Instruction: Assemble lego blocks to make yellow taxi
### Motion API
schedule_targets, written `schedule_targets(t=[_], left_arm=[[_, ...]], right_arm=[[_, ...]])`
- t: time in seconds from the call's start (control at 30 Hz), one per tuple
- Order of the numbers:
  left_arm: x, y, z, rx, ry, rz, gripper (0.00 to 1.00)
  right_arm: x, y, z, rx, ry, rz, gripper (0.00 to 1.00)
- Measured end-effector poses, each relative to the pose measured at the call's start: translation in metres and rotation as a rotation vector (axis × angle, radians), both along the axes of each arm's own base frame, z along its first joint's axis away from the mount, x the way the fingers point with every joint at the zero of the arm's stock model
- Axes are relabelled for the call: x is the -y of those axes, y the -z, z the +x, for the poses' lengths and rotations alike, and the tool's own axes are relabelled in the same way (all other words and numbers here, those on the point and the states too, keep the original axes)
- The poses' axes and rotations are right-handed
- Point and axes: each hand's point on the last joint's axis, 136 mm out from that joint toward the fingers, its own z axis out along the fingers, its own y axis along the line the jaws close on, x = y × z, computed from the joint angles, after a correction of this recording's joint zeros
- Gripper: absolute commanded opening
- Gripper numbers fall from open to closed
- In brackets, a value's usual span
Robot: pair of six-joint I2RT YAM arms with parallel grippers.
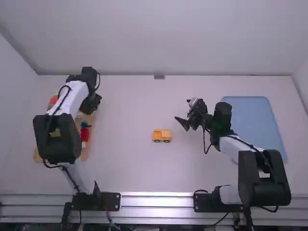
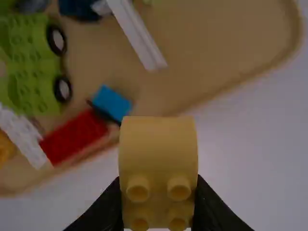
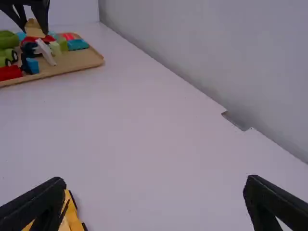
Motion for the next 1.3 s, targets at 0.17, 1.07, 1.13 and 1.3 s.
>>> schedule_targets(t=[0.17, 1.07, 1.13, 1.3], left_arm=[[0.064, 0.001, -0.022, -0.006, -0.121, -0.039, 0.02], [0.218, 0.114, -0.061, 0.047, -0.428, -0.506, 0.02], [0.219, 0.114, -0.061, 0.047, -0.437, -0.511, 0.05], [0.220, 0.114, -0.061, 0.047, -0.446, -0.519, 0.54]], right_arm=[[0.000, 0.000, 0.000, -0.006, 0.003, 0.005, 0.98], [-0.009, 0.000, -0.004, -0.011, -0.023, 0.007, 0.99], [-0.014, 0.000, -0.006, -0.010, -0.035, 0.006, 0.98], [-0.023, 0.000, -0.010, -0.009, -0.059, 0.005, 0.98]])
